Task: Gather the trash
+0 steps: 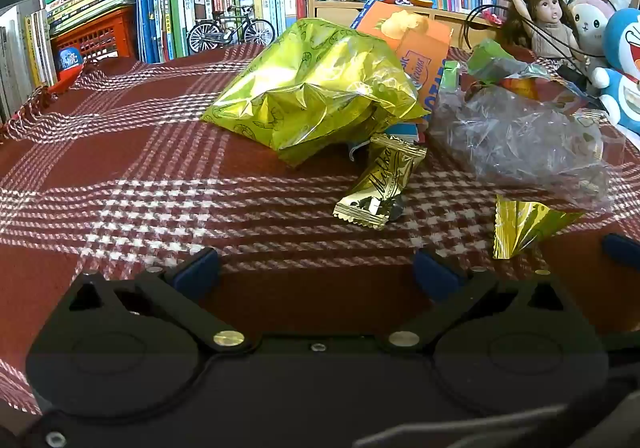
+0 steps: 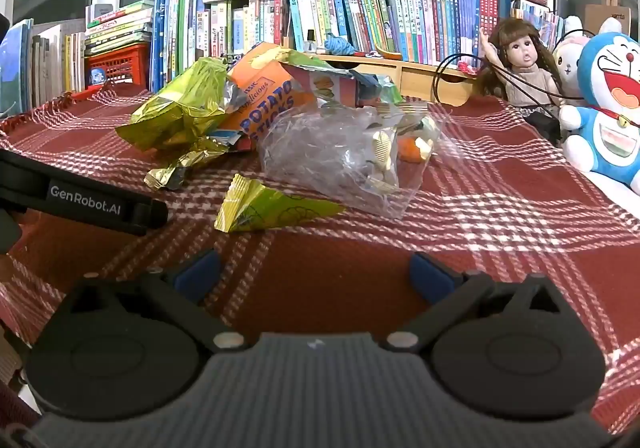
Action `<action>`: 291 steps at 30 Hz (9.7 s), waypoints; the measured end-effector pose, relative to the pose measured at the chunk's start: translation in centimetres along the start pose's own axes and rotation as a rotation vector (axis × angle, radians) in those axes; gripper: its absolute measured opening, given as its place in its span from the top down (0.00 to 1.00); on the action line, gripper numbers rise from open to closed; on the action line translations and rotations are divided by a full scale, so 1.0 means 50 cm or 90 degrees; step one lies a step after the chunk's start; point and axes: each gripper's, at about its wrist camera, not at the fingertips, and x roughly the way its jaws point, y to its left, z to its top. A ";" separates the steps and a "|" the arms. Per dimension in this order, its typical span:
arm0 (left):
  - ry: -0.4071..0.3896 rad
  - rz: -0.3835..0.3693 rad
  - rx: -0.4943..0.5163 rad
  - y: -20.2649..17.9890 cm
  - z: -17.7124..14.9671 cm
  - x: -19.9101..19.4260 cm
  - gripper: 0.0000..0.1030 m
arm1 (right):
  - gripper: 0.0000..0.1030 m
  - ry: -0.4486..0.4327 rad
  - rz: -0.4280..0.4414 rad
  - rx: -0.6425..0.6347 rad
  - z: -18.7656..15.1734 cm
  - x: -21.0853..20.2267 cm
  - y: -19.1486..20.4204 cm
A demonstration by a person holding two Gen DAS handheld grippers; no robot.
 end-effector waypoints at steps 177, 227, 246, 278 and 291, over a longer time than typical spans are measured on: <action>0.282 -0.070 0.037 -0.052 -0.424 -0.182 0.50 | 0.32 0.319 0.292 -0.048 -0.243 -0.145 0.036; -0.085 -0.205 0.007 -0.177 -0.033 -0.043 0.41 | 0.60 -0.038 0.057 -0.051 0.167 -0.093 -0.139; -0.119 -0.168 -0.003 -0.146 -0.035 -0.054 0.81 | 0.78 0.015 0.087 0.011 0.146 0.018 -0.143; -0.018 -0.135 -0.018 -0.014 -0.273 -0.286 0.83 | 0.78 0.104 0.247 -0.069 -0.076 -0.217 -0.019; 0.172 -0.110 -0.022 -0.016 -0.419 -0.178 0.83 | 0.78 0.275 0.255 -0.083 -0.238 -0.138 0.035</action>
